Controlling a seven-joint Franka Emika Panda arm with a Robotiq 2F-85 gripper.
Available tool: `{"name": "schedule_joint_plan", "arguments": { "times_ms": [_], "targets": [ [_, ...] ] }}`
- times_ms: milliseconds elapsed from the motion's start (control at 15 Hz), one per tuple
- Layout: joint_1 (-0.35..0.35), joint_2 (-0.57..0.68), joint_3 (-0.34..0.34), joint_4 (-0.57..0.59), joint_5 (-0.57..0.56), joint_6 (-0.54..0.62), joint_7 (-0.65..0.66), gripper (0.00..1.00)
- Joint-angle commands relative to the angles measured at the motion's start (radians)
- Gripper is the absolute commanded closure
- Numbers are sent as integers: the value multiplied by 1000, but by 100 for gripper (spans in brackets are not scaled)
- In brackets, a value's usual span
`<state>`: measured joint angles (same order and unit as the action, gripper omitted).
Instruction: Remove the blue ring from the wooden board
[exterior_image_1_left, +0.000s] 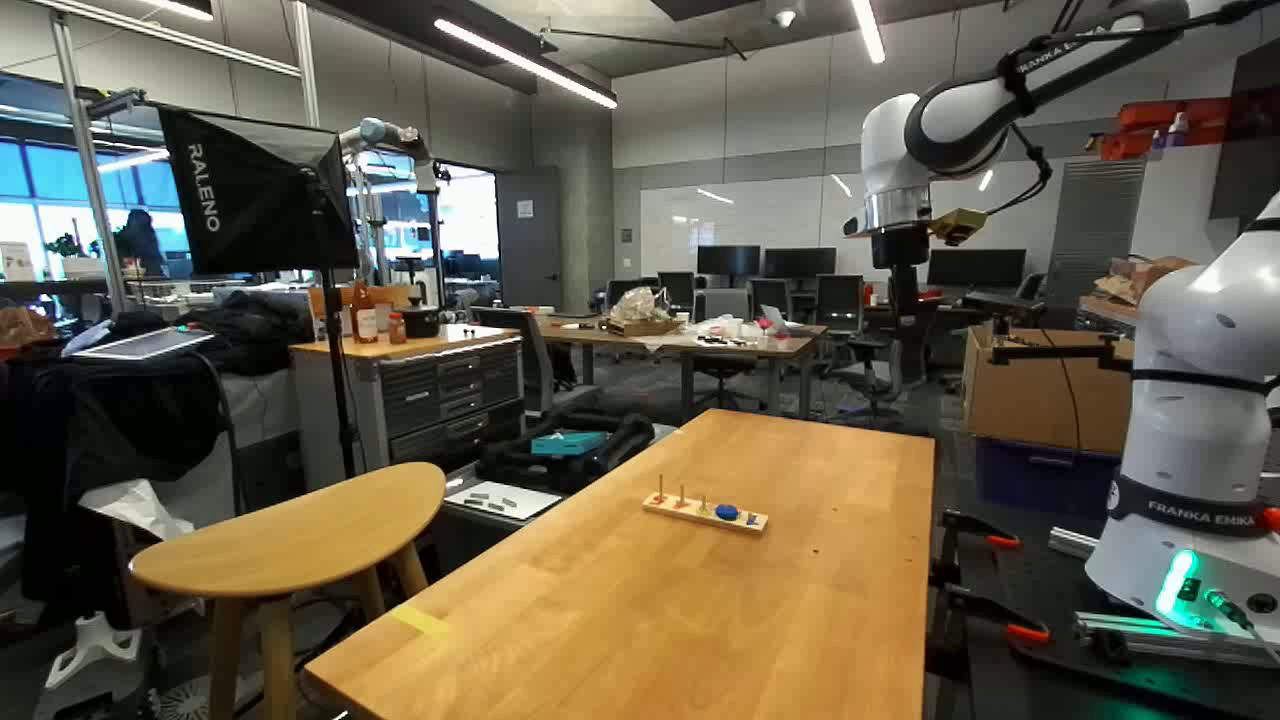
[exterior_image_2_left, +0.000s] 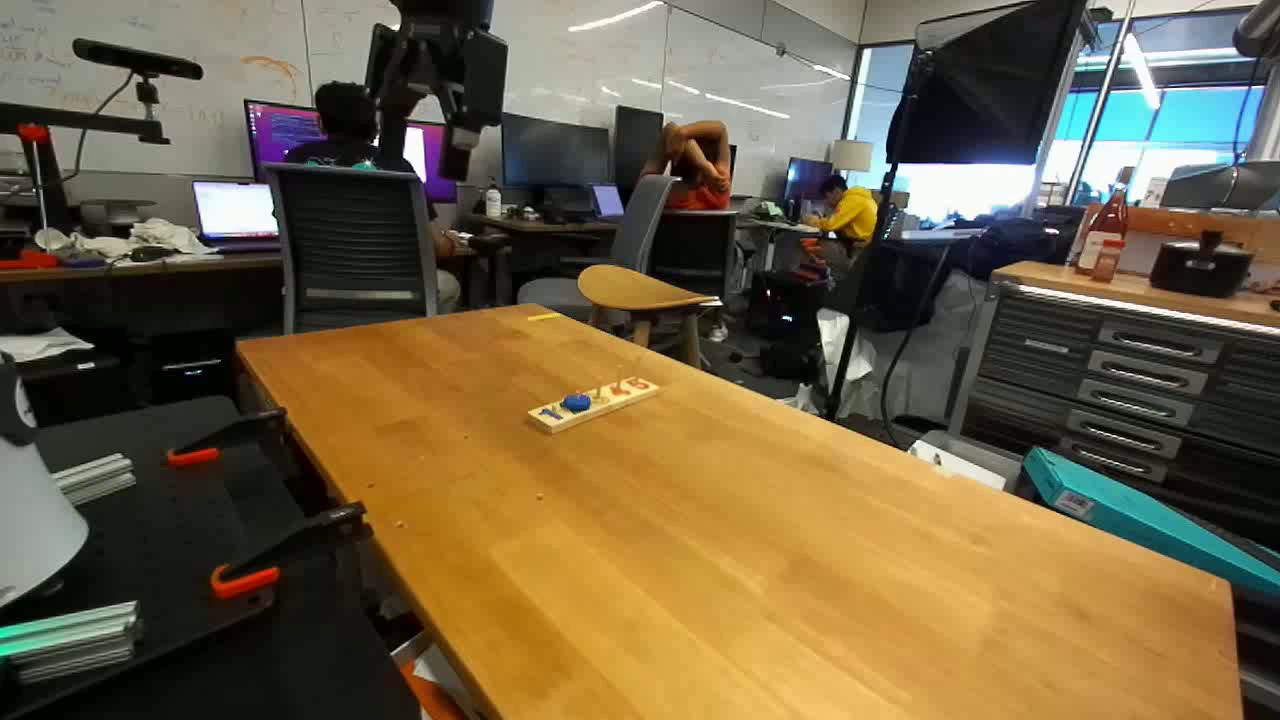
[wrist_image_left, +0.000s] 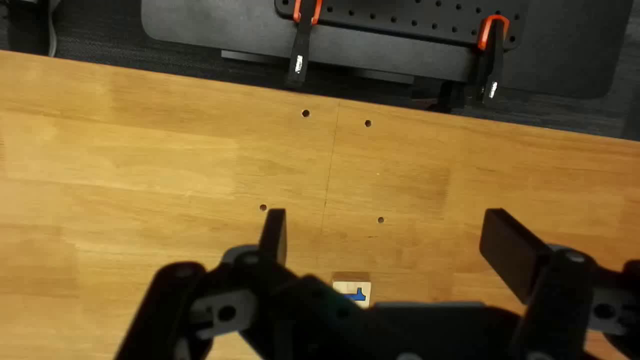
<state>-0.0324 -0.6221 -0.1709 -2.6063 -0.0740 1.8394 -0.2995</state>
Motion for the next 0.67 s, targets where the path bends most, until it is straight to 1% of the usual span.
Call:
{"name": "schedule_joint_plan", "arguments": {
  "times_ms": [0,133,267,400,533,600],
  "targets": [
    [-6,1,5,2,3,-1,-3,0],
    [-6,0,5,5,3,-1,-3,0],
    [1,-7,22,-48,-20,82,-6,0],
    [26,27,42,-111,-3,269,6,0],
    [58,52,67,-154,15,429,7,0],
    [80,94,80,-165,27,515,12,0]
  ]
}}
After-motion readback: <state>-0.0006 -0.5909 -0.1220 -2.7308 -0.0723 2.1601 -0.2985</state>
